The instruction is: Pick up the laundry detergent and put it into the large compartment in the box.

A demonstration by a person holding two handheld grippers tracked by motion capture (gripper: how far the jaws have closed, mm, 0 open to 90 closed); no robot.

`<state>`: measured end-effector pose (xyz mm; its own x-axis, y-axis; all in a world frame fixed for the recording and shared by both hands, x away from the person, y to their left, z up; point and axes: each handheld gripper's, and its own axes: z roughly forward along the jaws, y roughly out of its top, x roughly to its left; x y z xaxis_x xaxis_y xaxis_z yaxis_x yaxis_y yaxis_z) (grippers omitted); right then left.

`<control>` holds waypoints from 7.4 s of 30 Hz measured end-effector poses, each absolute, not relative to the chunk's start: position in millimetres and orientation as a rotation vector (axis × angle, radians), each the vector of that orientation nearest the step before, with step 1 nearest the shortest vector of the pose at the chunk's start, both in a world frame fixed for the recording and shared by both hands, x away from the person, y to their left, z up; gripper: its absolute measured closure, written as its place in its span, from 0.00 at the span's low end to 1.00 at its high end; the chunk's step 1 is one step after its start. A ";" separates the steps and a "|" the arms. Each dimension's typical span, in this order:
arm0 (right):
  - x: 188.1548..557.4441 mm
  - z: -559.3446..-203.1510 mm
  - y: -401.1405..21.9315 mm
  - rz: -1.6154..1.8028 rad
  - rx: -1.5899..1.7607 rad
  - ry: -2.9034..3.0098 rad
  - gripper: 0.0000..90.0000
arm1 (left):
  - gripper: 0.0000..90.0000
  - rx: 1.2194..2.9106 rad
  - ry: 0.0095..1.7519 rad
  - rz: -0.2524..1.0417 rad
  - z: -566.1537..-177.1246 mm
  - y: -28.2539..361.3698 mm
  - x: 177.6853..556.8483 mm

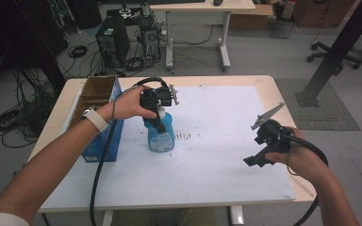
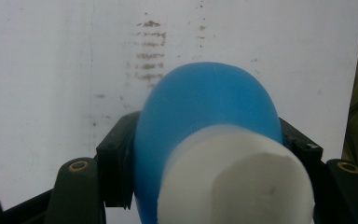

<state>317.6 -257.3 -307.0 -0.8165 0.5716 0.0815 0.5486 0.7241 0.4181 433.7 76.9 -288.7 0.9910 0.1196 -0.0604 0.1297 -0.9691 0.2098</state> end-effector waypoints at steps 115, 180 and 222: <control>314.8 -291.0 -243.2 0.692 0.832 2.855 0.11 | 0.41 2.783 0.833 0.128 -120.1 105.5 394.7; 324.5 -290.5 -230.4 0.707 0.775 2.872 0.11 | 0.41 2.475 1.522 0.247 -58.4 188.3 405.3; 328.0 -292.1 -225.5 0.710 0.758 2.881 0.11 | 0.41 2.279 1.889 0.293 -68.0 240.7 422.0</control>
<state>328.0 -225.5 -292.1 -0.8745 0.4833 0.0406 0.4469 0.7704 0.4548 422.0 240.7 -68.0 0.1800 0.9827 0.0445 0.9498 -0.1854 0.2519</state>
